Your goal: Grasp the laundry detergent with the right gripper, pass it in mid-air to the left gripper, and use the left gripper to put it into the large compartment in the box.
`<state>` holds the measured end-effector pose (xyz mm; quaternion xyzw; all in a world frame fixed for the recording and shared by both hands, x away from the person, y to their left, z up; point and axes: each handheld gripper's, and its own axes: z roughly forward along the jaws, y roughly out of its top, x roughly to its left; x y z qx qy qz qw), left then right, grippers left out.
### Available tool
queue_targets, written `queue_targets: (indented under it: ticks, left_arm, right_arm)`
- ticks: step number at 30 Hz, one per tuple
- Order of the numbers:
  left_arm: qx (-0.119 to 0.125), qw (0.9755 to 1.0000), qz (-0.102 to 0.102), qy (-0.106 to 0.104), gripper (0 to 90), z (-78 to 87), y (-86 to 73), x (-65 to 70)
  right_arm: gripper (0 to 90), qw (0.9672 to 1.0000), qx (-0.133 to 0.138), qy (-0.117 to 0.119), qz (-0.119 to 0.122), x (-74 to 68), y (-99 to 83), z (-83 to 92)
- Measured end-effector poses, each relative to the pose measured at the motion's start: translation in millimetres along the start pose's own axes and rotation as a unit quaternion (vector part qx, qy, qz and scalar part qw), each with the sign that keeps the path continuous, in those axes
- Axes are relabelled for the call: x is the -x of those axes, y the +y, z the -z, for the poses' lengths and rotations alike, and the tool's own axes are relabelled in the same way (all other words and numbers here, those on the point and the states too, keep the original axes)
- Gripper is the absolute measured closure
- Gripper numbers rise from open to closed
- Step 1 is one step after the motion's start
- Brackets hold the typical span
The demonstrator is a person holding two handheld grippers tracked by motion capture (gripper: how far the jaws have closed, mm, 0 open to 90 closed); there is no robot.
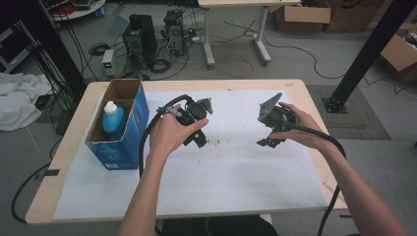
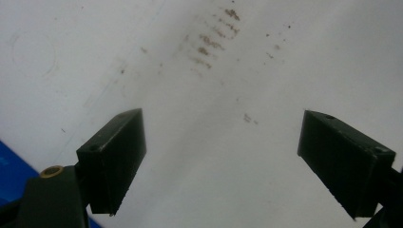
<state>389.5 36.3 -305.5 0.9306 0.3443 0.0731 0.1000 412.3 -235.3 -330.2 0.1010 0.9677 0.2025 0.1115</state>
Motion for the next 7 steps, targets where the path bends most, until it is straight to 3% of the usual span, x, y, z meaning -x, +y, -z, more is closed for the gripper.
queue_targets:
  ticks: [7]
  left_arm:
    - [-0.006, 1.0, -0.005, -0.002, 17.1, -2.7, 1.3, 0.8]
  right_arm:
    - [17.4, 1.0, -0.003, 0.002, -0.002, 0.3, -1.4, -2.0]
